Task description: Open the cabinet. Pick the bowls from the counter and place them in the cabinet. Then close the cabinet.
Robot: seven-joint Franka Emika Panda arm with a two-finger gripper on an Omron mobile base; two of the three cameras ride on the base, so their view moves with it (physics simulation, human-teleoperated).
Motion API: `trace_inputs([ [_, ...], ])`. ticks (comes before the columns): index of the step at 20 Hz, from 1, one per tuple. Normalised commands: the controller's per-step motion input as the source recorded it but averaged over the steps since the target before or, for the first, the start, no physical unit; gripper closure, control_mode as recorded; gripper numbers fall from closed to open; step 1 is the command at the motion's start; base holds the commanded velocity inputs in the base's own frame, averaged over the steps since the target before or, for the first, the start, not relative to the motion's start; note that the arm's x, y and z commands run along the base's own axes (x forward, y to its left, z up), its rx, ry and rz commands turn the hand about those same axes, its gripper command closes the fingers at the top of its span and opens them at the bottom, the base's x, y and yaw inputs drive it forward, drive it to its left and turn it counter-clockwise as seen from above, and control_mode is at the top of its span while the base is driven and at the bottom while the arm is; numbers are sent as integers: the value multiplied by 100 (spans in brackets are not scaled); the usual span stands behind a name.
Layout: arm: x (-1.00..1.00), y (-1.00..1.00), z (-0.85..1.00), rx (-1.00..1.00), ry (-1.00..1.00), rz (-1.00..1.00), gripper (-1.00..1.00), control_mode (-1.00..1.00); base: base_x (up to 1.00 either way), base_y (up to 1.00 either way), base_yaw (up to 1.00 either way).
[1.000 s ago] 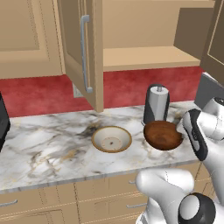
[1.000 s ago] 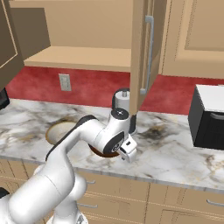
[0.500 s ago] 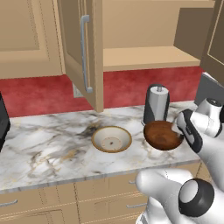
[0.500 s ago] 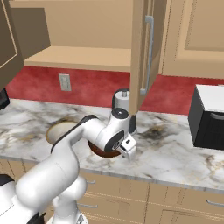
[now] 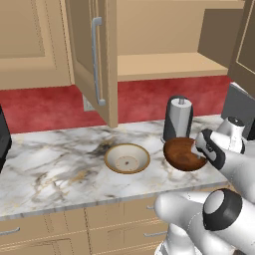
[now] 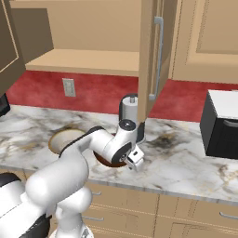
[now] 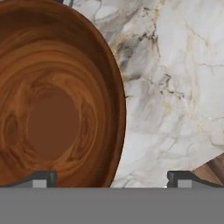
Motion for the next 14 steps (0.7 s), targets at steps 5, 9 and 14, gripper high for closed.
trace_inputs([
  [5,18,8,-25,0,0,0,-100,-100,0,0,0],
  [9,24,10,-20,0,0,0,-100,-100,0,0,0],
  [14,13,0,-13,0,0,0,100,-100,0,0,0],
])
